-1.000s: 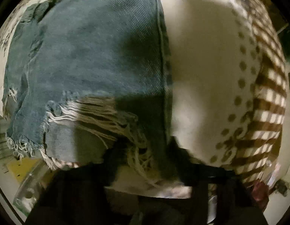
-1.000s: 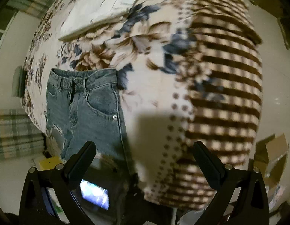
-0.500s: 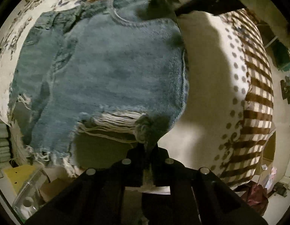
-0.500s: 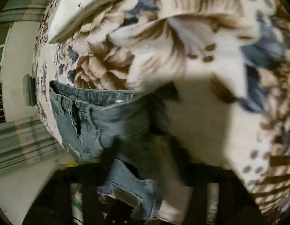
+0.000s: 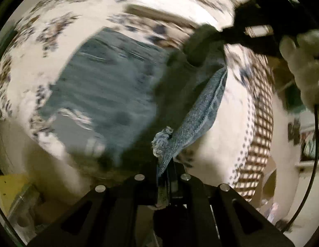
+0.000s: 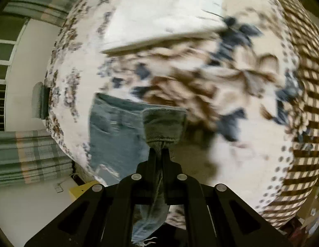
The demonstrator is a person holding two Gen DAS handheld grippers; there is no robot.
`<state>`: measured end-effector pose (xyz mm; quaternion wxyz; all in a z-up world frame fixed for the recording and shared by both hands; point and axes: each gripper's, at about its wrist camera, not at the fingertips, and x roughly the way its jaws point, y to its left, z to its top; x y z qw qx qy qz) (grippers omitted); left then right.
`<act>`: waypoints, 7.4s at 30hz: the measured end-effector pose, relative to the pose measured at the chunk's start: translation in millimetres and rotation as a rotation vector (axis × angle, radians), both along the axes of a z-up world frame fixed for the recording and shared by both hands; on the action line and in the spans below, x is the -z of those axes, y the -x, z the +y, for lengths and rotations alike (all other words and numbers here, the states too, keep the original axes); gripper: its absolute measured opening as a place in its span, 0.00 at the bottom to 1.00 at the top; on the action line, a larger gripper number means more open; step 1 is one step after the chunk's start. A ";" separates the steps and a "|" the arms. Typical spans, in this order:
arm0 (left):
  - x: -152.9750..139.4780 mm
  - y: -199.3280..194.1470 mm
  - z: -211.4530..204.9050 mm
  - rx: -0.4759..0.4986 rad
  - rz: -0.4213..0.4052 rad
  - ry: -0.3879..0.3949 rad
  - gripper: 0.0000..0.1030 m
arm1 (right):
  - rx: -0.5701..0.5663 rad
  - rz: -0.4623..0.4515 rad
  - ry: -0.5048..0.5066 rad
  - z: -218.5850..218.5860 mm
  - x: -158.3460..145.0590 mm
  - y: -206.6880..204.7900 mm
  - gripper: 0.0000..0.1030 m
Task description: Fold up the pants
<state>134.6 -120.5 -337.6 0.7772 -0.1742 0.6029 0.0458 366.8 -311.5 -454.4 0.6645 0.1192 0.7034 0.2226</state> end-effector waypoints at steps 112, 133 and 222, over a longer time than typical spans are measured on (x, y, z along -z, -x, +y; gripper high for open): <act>44.2 50.8 84.0 -1.392 -0.334 0.455 0.17 | -0.111 0.164 -0.419 85.8 15.1 -33.4 0.27; 70.7 -393.2 133.2 -0.502 -0.393 0.547 0.17 | 0.549 -0.227 -0.438 -67.9 -60.6 -257.3 0.26; -319.3 -40.7 32.6 0.177 -0.511 -0.309 0.96 | 0.404 -0.903 0.410 -4.4 -519.4 263.3 1.00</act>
